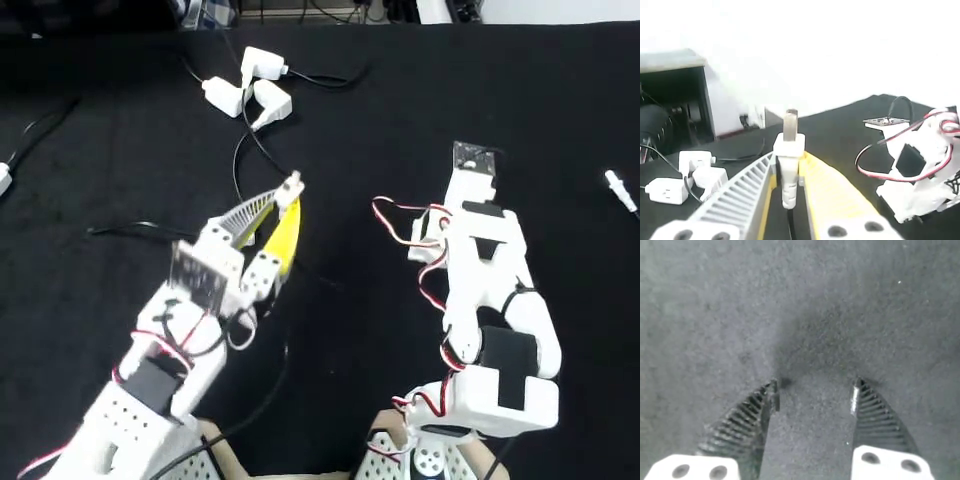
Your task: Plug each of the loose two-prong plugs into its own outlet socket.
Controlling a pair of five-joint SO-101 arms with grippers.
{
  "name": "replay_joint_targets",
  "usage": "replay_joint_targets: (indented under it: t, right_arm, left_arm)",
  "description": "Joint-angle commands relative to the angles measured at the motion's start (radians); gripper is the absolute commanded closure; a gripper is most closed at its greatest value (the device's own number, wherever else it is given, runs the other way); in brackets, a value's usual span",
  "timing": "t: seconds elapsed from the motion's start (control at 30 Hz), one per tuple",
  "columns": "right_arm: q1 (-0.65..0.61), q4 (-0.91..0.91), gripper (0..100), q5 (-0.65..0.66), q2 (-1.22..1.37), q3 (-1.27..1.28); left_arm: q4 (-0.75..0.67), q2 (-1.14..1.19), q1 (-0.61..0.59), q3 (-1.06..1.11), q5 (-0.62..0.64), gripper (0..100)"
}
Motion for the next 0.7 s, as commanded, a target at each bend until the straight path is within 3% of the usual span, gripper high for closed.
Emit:
replay_joint_targets:
  t: [0.0,0.23,0.33,0.67]
  right_arm:
    - [-0.026,-0.044,76.6,-0.014,-0.035,-0.035]
    - [-0.086,-0.183,98.6,-0.014,-0.035,-0.004]
    - [-0.117,-0.199,97.6,-0.011,-0.053,-0.03]
    - [-0.321,0.178,98.6,-0.003,-0.332,-0.329]
  left_arm:
    - [-0.161,-0.097,0.01,0.176,0.002,97]
    - [-0.074,-0.135,0.008,0.171,0.002,97]
    - [-0.055,-0.133,0.012,0.171,-0.002,97]
    - [0.028,-0.135,0.012,0.171,0.0,97]
